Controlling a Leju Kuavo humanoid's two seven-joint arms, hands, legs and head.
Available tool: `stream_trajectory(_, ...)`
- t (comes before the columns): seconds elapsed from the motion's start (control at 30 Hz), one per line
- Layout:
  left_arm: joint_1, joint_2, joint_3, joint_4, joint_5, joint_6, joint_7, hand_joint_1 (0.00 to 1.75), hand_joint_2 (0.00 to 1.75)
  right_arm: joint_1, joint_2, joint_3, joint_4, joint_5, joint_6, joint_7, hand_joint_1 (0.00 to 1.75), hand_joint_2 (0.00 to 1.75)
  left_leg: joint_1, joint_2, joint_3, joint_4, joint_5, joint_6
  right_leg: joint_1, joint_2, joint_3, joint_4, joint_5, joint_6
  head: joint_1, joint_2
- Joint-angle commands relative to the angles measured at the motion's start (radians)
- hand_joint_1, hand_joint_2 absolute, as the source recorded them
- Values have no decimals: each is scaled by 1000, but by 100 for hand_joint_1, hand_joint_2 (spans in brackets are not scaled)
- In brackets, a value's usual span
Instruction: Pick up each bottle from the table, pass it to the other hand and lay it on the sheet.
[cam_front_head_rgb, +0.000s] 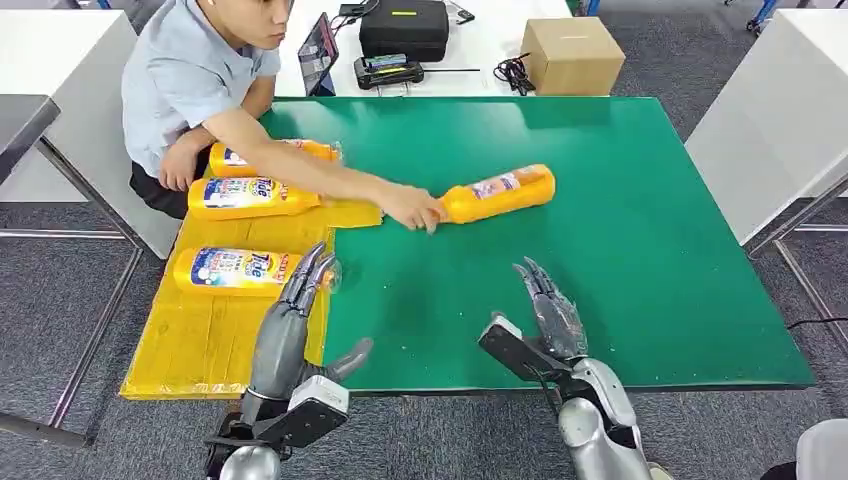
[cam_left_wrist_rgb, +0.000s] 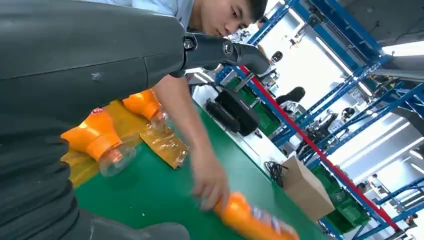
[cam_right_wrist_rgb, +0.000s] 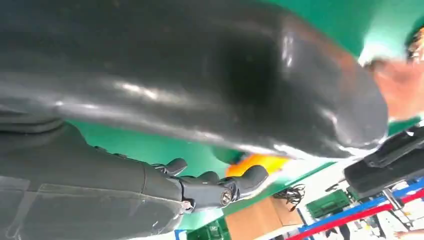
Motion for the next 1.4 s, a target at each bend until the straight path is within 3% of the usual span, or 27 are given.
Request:
stream_trajectory(0.03,-4,-8,6,8,5,-5,0,0,175,-29,-30,-30,15,-1,9,4,0,0,1,1,1,0,-1,-1,1,0,1,0,-1,-2,0,0)
stream_trajectory(0.2,-9,-20,26,30,6,-11,3,0,175,-49,-73,1,27,4,45,26,0,0,2,1,3,0,-1,-1,1,1,3,0,-1,-2,0,0)
stream_trajectory(0.37,-11,-21,8,26,-6,-25,8,0,175,-56,-122,72,2,166,-32,79,0,0,1,2,2,1,-1,-2,1,1,3,0,-1,-2,0,0)
stream_trajectory(0.4,-11,-20,2,23,-4,-32,12,0,175,-60,-134,82,6,198,-36,89,0,175,1,1,1,0,0,-1,1,1,1,0,0,-2,0,0)
stream_trajectory(0.5,-13,-18,-18,20,13,-57,23,0,175,-94,-204,127,47,300,-57,99,0,175,1,2,2,1,-2,-2,1,2,3,1,-1,-3,0,0)
stream_trajectory(0.73,-23,-19,-24,27,45,-68,37,0,175,-216,-291,243,124,347,-25,98,0,175,1,3,2,1,-1,-1,1,3,3,0,0,-2,0,0)
stream_trajectory(0.9,-8,-19,-30,14,51,-71,35,0,175,-230,-347,295,99,349,-12,110,0,175,1,1,2,1,-1,-1,1,1,3,0,0,-2,0,0)
stream_trajectory(1.23,-4,1,-84,-43,42,-71,33,0,175,-213,-404,356,63,136,73,65,0,175,1,0,1,1,-1,-1,1,0,2,0,-1,-2,0,0)
stream_trajectory(1.4,1,4,-87,-53,40,-69,33,0,175,-199,-413,364,36,116,77,62,0,175,1,1,2,1,-1,-1,1,0,3,0,-1,-2,0,0)
